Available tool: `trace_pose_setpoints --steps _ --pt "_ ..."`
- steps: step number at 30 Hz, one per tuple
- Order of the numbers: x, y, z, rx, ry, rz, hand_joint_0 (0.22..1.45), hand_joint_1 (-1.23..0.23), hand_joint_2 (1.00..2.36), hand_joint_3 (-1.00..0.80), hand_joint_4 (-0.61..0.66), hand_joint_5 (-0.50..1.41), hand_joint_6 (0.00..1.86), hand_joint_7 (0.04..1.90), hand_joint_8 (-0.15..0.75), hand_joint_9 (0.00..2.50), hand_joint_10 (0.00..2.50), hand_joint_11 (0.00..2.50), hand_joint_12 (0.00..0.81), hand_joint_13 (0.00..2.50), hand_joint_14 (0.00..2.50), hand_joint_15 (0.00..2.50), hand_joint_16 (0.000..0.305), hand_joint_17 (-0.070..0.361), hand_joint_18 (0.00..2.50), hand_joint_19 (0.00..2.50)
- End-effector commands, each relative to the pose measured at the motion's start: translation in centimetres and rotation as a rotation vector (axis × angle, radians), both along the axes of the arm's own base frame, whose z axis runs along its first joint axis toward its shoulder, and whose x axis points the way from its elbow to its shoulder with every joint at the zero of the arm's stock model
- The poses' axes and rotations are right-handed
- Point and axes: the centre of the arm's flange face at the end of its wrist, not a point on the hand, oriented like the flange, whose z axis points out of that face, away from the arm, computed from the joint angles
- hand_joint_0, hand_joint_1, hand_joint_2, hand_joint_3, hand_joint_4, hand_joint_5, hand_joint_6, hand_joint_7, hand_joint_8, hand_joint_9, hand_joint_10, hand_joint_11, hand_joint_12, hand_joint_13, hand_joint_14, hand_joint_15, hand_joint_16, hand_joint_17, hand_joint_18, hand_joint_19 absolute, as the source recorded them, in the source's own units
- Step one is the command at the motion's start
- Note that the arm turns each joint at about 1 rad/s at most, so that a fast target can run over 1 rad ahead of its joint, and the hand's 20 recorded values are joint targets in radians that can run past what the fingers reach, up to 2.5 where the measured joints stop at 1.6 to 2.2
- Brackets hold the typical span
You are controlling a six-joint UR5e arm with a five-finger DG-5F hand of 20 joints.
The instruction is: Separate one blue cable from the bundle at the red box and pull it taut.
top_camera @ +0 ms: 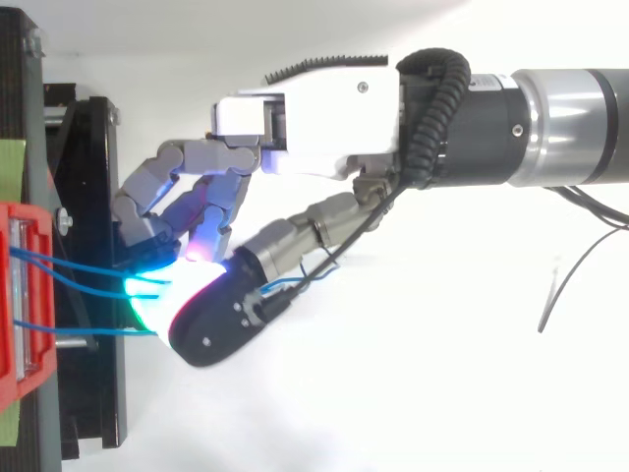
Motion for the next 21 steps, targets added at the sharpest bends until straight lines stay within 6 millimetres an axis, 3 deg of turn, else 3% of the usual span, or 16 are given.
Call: trace_pose_setpoints --steps 1,10,13,17,21 --pt "0.01 -0.13 0.21 0.0 -0.001 -0.004 0.63 -0.46 1.0 -0.5 0.04 -0.11 0.82 1.11 0.303 1.17 0.02 1.0 0.352 0.67 0.02 0.52 0.047 0.105 0.66 0.72" --pt "-0.06 -0.15 0.09 0.0 0.006 -0.005 0.58 -0.65 1.02 -0.24 0.08 -0.12 0.81 1.33 0.313 1.15 0.02 1.05 0.362 0.66 0.02 0.52 0.048 0.109 0.66 0.73" --pt "-0.08 -0.15 0.07 0.0 0.007 -0.005 0.59 -0.76 1.02 -0.19 0.1 -0.14 0.86 1.29 0.322 1.13 0.02 1.06 0.373 0.66 0.02 0.52 0.051 0.115 0.67 0.72" --pt "-0.13 -0.15 -0.06 -0.002 0.009 -0.005 0.63 -0.85 1.02 -0.21 0.06 -0.15 0.88 1.31 0.311 1.09 0.03 1.11 0.365 0.64 0.02 0.52 0.049 0.111 0.65 0.7" --pt "-0.28 0.08 -0.44 -0.002 0.018 -0.002 0.74 -0.9 1.01 -0.4 -0.01 -0.16 0.89 1.32 0.299 1.07 0.02 1.13 0.358 0.63 0.02 0.5 0.049 0.111 0.65 0.65"
